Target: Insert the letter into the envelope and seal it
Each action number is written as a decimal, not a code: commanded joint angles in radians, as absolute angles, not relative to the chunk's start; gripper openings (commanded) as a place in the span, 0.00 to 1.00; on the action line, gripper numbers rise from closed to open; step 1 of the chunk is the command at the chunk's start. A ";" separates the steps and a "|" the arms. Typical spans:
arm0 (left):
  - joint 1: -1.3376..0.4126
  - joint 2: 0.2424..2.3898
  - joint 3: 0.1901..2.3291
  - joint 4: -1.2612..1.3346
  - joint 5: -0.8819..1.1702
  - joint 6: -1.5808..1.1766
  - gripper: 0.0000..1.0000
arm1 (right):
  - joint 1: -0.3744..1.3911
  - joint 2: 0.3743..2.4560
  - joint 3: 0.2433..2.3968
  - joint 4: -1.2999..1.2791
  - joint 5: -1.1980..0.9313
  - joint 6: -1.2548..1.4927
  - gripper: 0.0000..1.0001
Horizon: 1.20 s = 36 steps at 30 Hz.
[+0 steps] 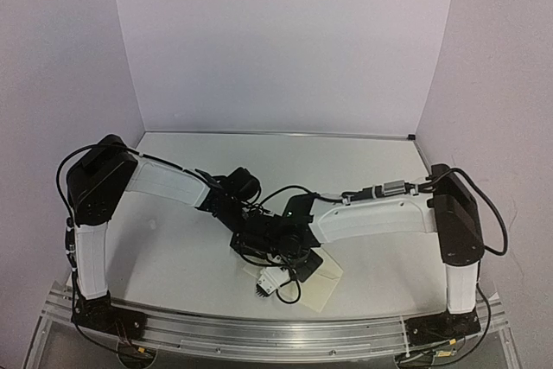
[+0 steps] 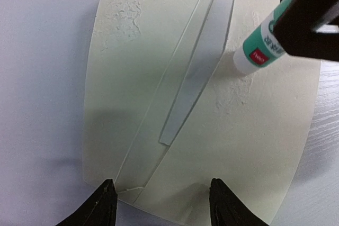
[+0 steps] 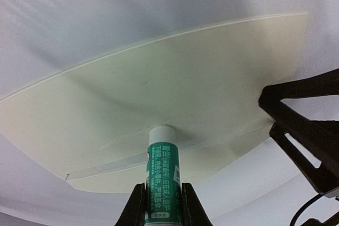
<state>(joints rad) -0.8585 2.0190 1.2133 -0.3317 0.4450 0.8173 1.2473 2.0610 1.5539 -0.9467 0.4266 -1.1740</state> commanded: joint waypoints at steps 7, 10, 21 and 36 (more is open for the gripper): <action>-0.864 2.097 1.167 -0.441 0.318 0.858 0.59 | 1.235 2.093 1.521 -0.863 0.404 -1.180 0.00; -0.864 2.100 1.170 -0.442 0.318 0.856 0.59 | 1.256 2.025 1.444 -0.884 0.396 -1.169 0.00; -0.864 2.102 1.167 -0.439 0.316 0.857 0.59 | 1.297 1.941 1.368 -0.985 0.357 -1.113 0.00; -0.864 2.103 1.171 -0.441 0.317 0.856 0.59 | 1.238 2.132 1.545 -0.862 0.435 -1.142 0.00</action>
